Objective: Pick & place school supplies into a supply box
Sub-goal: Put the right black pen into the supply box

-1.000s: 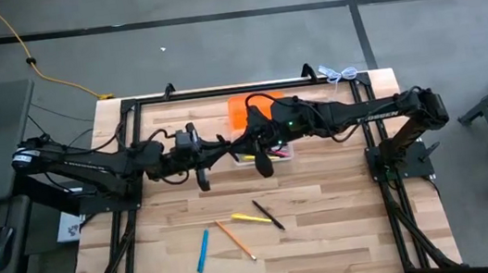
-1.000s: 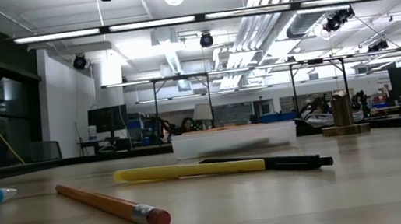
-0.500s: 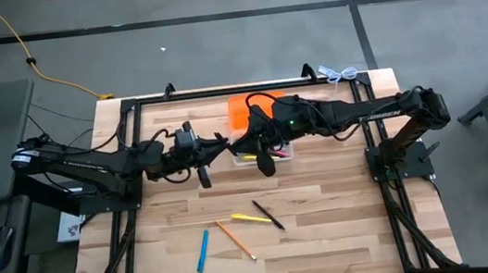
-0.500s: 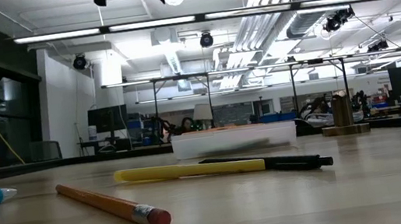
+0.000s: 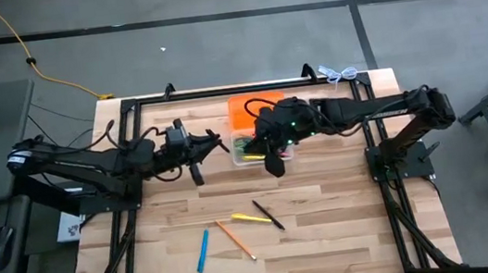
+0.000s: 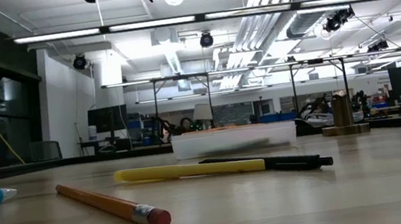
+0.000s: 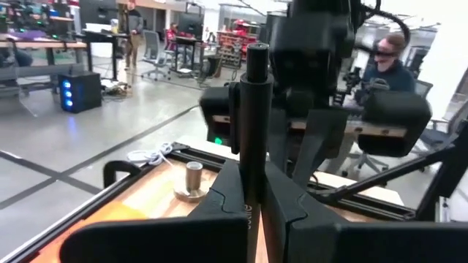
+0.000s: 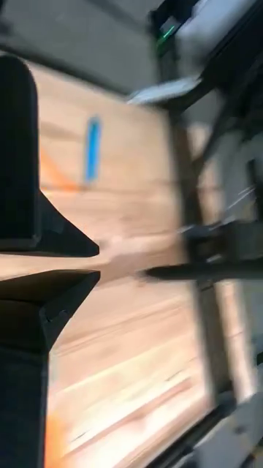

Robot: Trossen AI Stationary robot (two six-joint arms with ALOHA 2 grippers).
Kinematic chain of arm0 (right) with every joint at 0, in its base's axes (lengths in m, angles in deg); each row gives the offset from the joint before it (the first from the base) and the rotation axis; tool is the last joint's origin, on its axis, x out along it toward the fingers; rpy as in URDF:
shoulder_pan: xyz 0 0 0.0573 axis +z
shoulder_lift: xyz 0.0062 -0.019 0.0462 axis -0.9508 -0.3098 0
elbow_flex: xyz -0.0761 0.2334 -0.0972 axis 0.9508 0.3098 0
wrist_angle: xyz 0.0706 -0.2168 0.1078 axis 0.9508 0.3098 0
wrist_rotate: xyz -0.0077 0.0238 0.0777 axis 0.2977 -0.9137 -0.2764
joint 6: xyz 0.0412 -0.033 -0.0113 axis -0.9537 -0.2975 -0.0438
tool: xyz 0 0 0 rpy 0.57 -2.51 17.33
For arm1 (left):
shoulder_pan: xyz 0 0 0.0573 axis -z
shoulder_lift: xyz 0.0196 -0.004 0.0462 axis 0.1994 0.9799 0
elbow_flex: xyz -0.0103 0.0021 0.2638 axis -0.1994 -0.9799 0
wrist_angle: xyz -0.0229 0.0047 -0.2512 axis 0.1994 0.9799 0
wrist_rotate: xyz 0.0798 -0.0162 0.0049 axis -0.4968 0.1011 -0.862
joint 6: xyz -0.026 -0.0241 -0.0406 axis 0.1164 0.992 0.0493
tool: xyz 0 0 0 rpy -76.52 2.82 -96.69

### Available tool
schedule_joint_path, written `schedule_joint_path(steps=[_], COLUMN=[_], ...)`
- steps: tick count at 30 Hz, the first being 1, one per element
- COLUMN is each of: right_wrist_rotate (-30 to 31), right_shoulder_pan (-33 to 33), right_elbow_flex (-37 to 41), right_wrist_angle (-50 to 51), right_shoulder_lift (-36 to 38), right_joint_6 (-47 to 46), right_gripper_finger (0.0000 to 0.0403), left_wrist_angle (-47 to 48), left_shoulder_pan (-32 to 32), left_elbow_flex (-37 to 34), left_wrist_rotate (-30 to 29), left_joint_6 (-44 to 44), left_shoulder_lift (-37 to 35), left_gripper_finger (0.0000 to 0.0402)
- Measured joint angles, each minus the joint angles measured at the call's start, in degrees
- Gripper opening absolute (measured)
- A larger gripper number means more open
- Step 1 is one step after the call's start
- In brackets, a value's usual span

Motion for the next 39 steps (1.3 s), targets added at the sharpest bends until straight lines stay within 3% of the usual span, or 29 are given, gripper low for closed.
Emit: schedule_joint_path(steps=[6, 17, 26, 39], right_wrist_rotate=[4.5, 9.8, 15.4, 19.8], right_shoulder_pan=[0.0, 0.1, 0.1, 0.1], right_elbow_flex=[0.0, 0.0, 0.1, 0.1], right_wrist_angle=[15.7, 35.2, 40.3, 41.4], right_shoulder_lift=[1.2, 1.2, 2.9, 12.9], right_joint_6=[-0.6, -2.0, -2.3, -3.6], right_gripper_finger=[0.0014, 0.0014, 0.0019, 0.0021], left_wrist_angle=[2.4, 17.8, 26.0, 26.2], left_shoulder_pan=[0.0, 0.0, 0.0, 0.0], left_elbow_flex=[0.2, 10.5, 15.9, 16.2], left_wrist_rotate=[-1.6, -2.6, -3.6, -3.2], left_joint_6=[-0.2, -1.9, -1.9, -1.9], left_shoulder_lift=[-1.0, 0.6, 3.0, 5.7], left_gripper_finger=[0.0037, 0.0037, 0.0037, 0.0036])
